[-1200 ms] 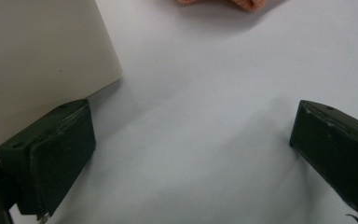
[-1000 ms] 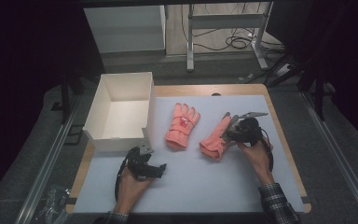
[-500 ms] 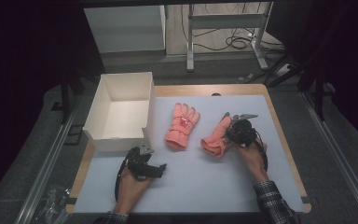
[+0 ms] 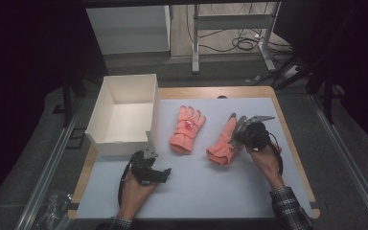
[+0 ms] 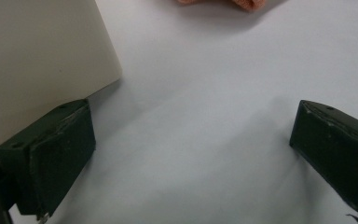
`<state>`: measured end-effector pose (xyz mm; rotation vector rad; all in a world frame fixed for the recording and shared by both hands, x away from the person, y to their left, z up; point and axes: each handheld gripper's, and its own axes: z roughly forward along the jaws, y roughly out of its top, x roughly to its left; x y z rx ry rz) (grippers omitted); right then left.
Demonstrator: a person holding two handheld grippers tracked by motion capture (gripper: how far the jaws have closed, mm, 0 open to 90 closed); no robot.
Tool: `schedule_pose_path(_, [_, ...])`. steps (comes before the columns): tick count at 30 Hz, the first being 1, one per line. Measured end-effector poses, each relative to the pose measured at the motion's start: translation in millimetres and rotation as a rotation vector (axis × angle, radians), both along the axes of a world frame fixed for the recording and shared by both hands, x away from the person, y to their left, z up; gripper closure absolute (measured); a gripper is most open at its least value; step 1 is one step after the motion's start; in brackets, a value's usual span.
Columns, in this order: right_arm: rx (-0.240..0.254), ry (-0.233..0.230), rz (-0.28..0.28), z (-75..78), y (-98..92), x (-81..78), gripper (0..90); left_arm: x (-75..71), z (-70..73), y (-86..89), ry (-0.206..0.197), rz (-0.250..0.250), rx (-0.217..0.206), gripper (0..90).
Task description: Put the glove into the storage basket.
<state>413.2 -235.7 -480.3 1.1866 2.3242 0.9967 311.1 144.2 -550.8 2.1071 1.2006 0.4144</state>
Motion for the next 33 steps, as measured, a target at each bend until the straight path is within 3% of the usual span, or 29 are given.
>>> schedule_pose_path(7, [0.028, 0.002, 0.119, 16.1, -4.5, -14.1, 84.1, 0.0, 0.0, 0.0, 0.000, 0.000, 0.000, 0.1])
schedule_pose_path(13, [0.052, 0.019, 0.190, 20.4, -6.6, -25.8, 84.1, 0.0, 0.0, 0.0, 0.000, 0.000, 0.000, 0.1])
schedule_pose_path(21, [0.097, 0.076, 0.366, 20.0, -3.3, -48.3, 84.1, 0.1, -0.2, -0.2, -0.003, 0.002, -0.002, 0.1])
schedule_pose_path(24, [0.086, 0.093, 0.406, 18.2, 0.4, -51.4, 84.1, 0.1, -0.2, -0.1, -0.003, 0.002, -0.002, 0.1])
schedule_pose_path(26, [0.052, 0.105, 0.450, 14.1, 7.7, -54.1, 84.1, 0.0, -0.1, -0.1, -0.001, 0.001, -0.002, 0.1])
schedule_pose_path(33, [0.014, 0.112, 0.497, 4.7, 20.5, -50.9, 84.1, 0.1, 0.0, 0.2, -0.002, -0.001, 0.002, 0.1])
